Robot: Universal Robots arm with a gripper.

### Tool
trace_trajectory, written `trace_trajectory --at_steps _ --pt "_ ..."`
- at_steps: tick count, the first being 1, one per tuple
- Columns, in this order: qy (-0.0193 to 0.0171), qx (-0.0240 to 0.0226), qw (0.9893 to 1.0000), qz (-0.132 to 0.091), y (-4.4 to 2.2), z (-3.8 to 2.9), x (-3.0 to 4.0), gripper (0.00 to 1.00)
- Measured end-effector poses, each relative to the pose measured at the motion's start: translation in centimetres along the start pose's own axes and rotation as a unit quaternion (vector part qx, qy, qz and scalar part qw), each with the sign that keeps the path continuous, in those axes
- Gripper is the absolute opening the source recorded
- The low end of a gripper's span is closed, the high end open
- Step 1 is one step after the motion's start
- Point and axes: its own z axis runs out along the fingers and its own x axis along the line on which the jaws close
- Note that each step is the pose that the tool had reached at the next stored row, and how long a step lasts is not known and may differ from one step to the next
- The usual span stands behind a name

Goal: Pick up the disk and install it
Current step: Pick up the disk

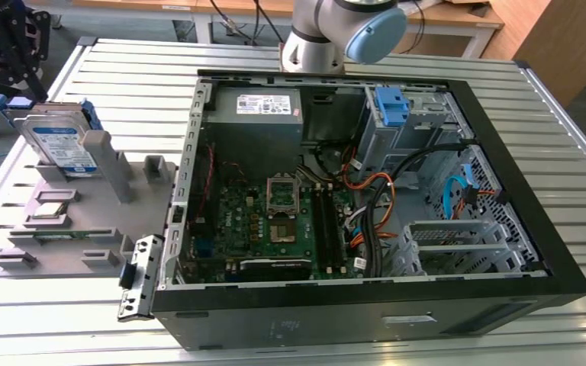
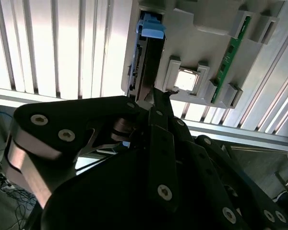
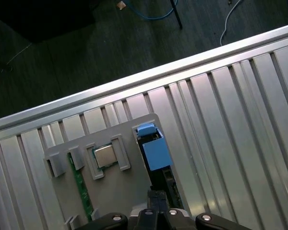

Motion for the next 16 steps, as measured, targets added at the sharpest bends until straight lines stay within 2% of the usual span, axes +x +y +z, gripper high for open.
trace_trajectory --at_steps 1,8,12,16 --pt "-0.0021 -0.0008 1.0 0.0 0.0 -0.01 -0.01 0.11" --pt "-0.0023 -0.0009 1.0 -0.003 0.0 0.0 0.0 0.11" --pt "-0.0013 -0.0012 0.9993 -0.038 -0.01 0.04 0.0 0.11" --pt "-0.0003 -0.0015 0.9973 -0.074 -0.01 0.11 0.0 0.11"
